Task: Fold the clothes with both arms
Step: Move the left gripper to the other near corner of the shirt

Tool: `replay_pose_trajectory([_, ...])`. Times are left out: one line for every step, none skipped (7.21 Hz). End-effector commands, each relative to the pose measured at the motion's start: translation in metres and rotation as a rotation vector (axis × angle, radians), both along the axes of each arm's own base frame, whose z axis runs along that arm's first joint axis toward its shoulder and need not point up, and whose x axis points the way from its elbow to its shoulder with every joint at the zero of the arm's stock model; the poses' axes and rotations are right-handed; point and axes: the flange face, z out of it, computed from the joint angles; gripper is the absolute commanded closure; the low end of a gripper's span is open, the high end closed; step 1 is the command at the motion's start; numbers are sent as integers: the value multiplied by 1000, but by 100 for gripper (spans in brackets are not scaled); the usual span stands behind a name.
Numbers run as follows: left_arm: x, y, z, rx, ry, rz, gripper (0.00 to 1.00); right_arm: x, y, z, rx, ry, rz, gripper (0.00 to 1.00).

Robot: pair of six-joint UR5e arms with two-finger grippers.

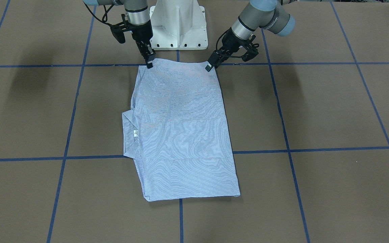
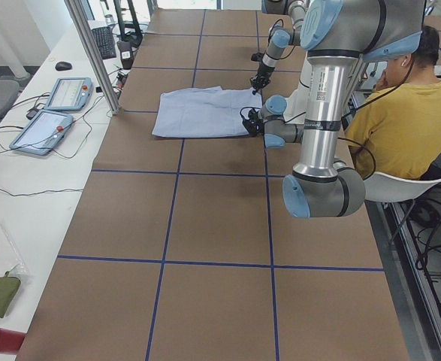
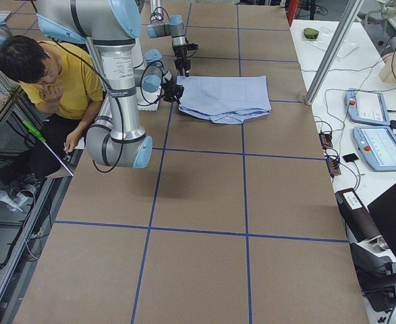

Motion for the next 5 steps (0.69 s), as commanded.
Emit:
replay_pose_trajectory([10, 13, 6, 8, -15, -5, 38, 1, 0, -1, -1, -3, -1, 100])
replay_pose_trajectory([10, 14, 6, 7, -15, -5, 39, 0, 0, -3, 0, -6, -1, 100])
replay_pose_trajectory([9, 15, 9, 6, -20, -4, 43, 0, 1, -2, 0, -5, -2, 100])
replay_pose_trajectory([7, 15, 12, -9, -21, -7, 50, 0, 1, -3, 0, -6, -2, 100])
replay_pose_trajectory([9, 18, 12, -33, -16, -8, 62, -1, 1, -3, 0, -8, -2, 100])
